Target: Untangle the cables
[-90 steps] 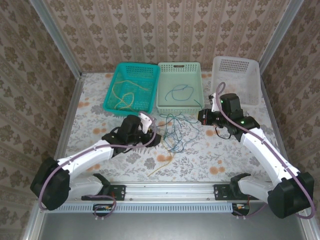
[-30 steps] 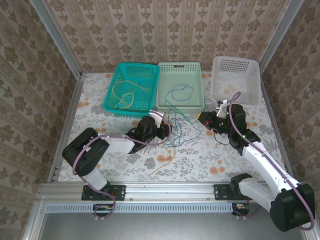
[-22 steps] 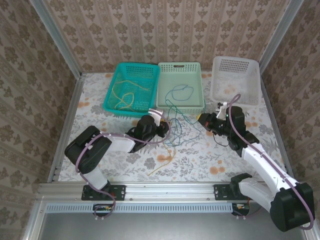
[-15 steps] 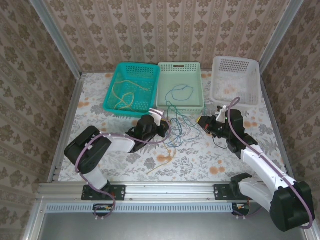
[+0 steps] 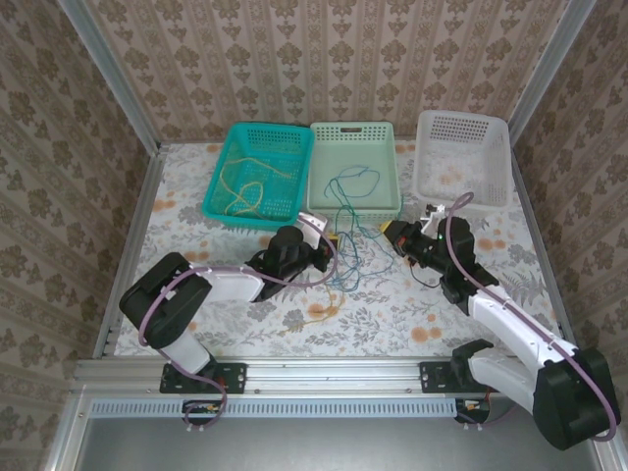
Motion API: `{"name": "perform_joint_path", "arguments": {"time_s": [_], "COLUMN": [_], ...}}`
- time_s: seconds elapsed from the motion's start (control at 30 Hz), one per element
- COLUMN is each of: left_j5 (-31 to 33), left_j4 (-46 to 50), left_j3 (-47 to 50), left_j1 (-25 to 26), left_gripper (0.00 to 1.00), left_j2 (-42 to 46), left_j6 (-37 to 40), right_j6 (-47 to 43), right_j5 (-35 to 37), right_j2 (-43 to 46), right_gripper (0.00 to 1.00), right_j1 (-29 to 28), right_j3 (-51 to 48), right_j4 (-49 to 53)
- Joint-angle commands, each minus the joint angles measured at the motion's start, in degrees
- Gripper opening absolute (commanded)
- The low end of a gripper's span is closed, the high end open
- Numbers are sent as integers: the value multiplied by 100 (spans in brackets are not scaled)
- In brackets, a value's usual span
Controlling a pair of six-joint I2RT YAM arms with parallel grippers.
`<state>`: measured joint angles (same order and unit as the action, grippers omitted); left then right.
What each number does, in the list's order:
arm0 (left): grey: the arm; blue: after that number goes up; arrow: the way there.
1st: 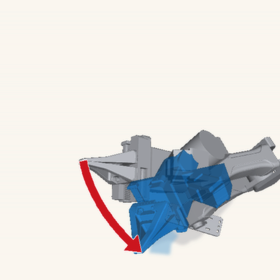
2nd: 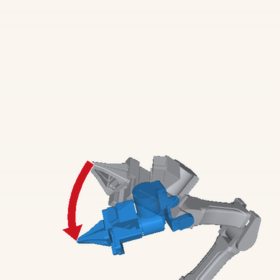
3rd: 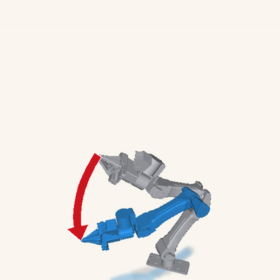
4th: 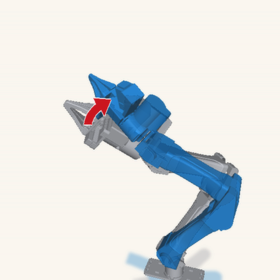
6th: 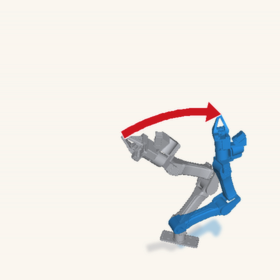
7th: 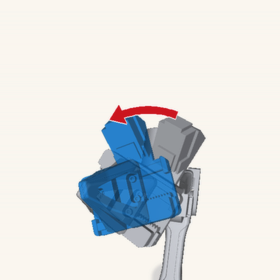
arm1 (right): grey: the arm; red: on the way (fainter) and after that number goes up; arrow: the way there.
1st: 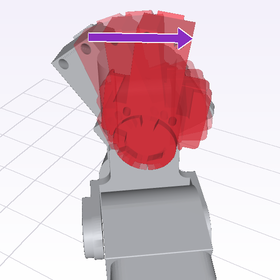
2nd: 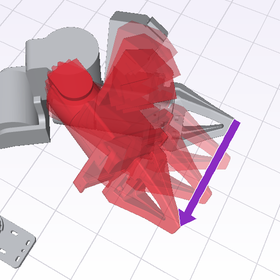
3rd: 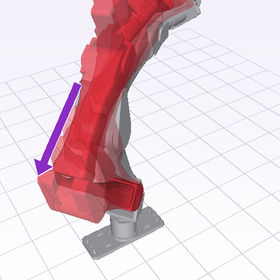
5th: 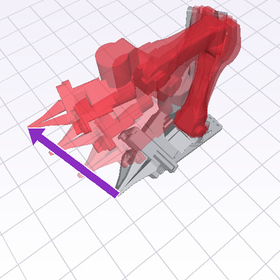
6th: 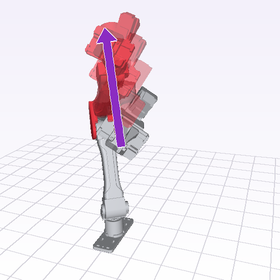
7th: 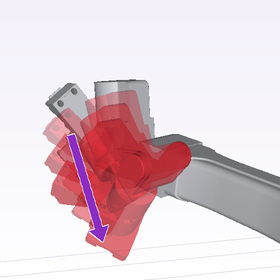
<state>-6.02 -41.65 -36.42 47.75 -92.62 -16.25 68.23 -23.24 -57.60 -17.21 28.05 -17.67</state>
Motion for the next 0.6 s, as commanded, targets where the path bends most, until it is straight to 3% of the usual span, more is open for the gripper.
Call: {"name": "perform_joint_path", "arguments": {"time_s": [0.0,0.23,0.47,0.57], "left_j5": [-48,61,359,347], "left_j4": [196,499,567,601], "left_j3": [-121,-197,-145,-187], "left_j1": [106,226,241,261], "left_gripper": [3,3,3,3], "left_j2": [191,244,389,369], "left_j6": [278,510,568,601], "right_j6": [235,818,1089,1475], "right_j5": [249,200,177,177], "right_j2": [-173,-834,-1010,-1278], "right_gripper": [0,0,0,0], "right_j1": [-146,-270,-296,-384], "right_j3": [246,327,311,344], "right_j4": [-301,-1294,-1341,-1845]}}
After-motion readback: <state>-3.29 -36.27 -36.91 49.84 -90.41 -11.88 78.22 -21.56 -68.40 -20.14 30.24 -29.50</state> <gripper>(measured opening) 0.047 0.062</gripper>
